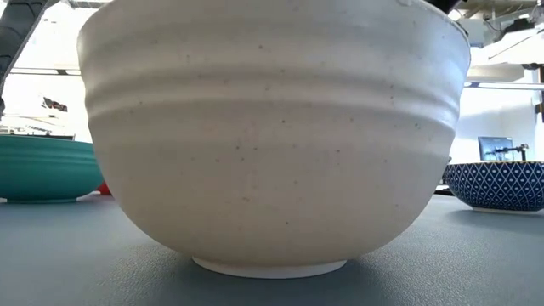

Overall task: Place and stack bowls onto a shelf
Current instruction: Put the red patterned bowl on the shelf

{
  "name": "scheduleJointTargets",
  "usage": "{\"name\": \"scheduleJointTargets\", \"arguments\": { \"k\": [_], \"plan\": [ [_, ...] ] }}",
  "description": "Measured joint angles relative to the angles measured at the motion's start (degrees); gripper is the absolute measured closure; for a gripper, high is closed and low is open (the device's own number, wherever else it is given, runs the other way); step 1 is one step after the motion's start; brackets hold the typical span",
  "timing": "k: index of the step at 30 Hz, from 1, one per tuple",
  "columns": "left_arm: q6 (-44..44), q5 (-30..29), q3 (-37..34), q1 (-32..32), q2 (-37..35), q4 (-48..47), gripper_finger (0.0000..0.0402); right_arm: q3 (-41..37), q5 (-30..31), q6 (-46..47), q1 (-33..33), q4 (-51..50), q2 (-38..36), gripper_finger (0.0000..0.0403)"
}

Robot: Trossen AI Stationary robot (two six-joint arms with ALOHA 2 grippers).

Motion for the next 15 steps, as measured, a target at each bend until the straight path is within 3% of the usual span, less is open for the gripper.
{"name": "scheduleJointTargets", "arguments": {
  "k": [5, 8, 15],
  "plan": [
    [1.6, 2.78, -0.19, 0.74, 0.3, -1.98, 0.0401, 0.0, -0.02, 0.0, -0.96, 0.11, 0.0, 0.0161],
    [5.0, 1.32, -0.11, 1.55, 0.13, -2.45, 0.0401, 0.0, -0.12, 1.6, -0.76, 0.04, 0.0, 0.0161],
    [6.28, 5.58, -0.13, 3.53, 0.19, -1.73, 0.0401, 0.0, -0.46, 4.31, 2.49, -1.99, 0.0, 0.0161]
  ]
}}
